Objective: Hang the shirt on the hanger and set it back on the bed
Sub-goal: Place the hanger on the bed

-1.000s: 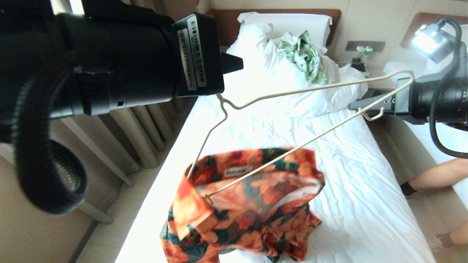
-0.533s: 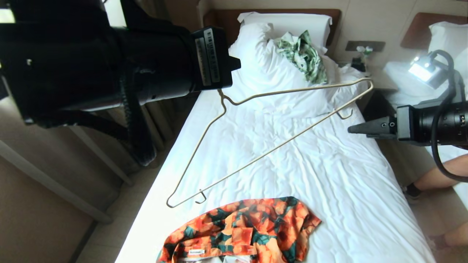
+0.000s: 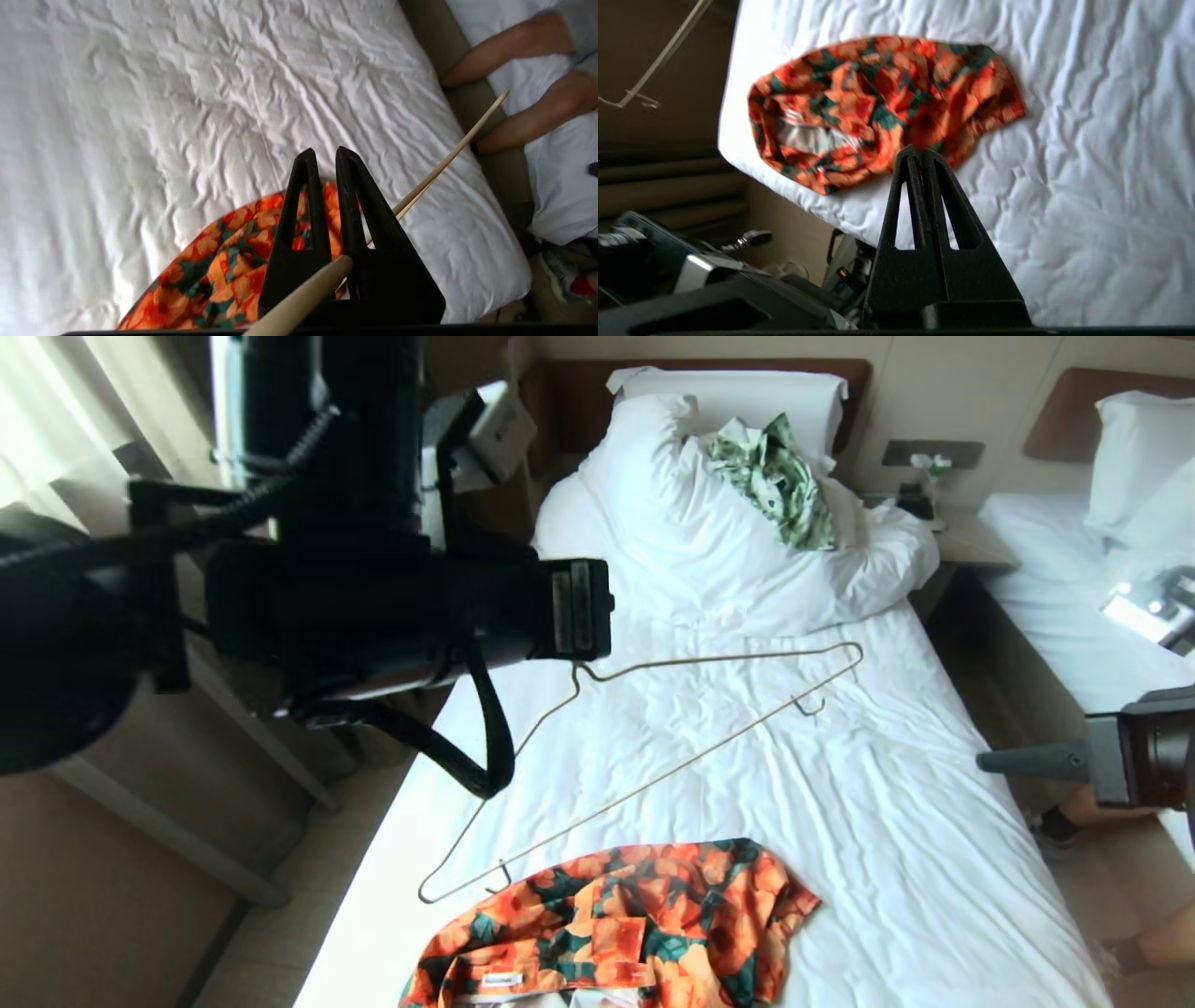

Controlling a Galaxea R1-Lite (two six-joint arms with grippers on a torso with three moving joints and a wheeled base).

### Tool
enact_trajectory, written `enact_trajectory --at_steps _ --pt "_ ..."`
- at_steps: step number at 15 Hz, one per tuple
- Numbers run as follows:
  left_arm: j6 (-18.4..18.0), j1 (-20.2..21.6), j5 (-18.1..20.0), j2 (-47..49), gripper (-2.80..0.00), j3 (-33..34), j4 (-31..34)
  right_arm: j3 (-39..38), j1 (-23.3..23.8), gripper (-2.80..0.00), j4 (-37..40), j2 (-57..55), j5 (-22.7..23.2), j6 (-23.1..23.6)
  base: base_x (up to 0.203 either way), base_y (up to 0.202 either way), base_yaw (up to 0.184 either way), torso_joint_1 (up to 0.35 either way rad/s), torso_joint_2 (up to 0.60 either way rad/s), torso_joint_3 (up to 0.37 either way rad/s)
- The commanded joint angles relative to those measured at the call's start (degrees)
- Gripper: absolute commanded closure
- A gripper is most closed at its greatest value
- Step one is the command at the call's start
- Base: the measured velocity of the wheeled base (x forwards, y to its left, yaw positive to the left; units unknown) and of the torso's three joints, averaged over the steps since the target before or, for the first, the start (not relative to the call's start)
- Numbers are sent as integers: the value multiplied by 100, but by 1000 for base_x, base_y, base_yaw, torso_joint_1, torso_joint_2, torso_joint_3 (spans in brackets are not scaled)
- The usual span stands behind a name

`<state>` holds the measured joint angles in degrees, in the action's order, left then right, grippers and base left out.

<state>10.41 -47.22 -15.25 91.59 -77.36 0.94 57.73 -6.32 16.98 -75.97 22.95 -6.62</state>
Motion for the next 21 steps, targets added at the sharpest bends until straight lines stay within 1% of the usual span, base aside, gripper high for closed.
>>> enact_trajectory --at_steps 1,2,3,4,5,7,8,9,10,11,12,14,15,16,17,19,20,21 --pt "52 131 6 264 0 385 -4 -669 388 0 120 488 14 529 0 0 0 0 0 0" --pt "143 239 49 453 0 557 -11 -1021 666 0 161 771 31 1065 0 0 0 0 0 0" --pt "192 309 118 643 0 712 -10 -1149 800 0 162 1021 56 1343 0 0 0 0 0 0" --pt "210 355 212 864 0 913 -12 -1042 833 0 86 1206 130 1340 0 0 0 0 0 0" --pt "218 381 293 1070 0 1070 -11 -783 816 0 -54 1301 294 1142 0 0 0 0 0 0" --pt "224 534 467 1790 0 1276 -10 29 628 0 -543 1292 754 274 0 0 0 0 0 0" --pt "224 649 545 2120 0 1314 -12 408 539 0 -691 1171 866 0 0 0 0 0 0 0" --pt "215 847 681 2341 0 1333 -13 663 462 0 -803 1027 962 -258 0 0 0 0 0 0" --pt "209 954 990 2487 0 1333 -20 745 432 0 -890 862 1022 -381 0 0 0 0 0 0" --pt "197 967 1156 2596 0 1338 -48 832 435 0 -925 742 1007 -423 0 0 0 0 0 0" --pt "199 972 1232 2734 0 1377 -266 867 515 0 -941 710 1001 -436 0 0 0 0 0 0" --pt "181 1082 1385 2952 0 1619 -1292 864 535 0 -942 740 1009 -437 0 0 0 0 0 0" --pt "165 1121 1575 3025 0 1836 -1803 862 535 0 -942 786 1009 -437 0 0 0 0 0 0" --pt "153 1133 1854 3081 0 1984 -2156 862 535 0 -942 794 1009 -437 0 0 0 0 0 0" --pt "153 1116 2056 3142 0 2013 -2253 862 535 0 -933 785 1018 -437 0 0 0 0 0 0" --pt "153 1084 2110 3303 0 2021 -2289 845 517 0 -933 759 1044 -437 0 0 0 0 0 0" --pt "154 1088 2116 3396 -280 2021 -2303 845 518 0 -933 759 1036 -437 0 0 0 0 0 0" --pt "155 1123 2138 3466 -280 2019 -2383 845 518 0 -934 759 1044 -437 0 0 0 0 0 0"
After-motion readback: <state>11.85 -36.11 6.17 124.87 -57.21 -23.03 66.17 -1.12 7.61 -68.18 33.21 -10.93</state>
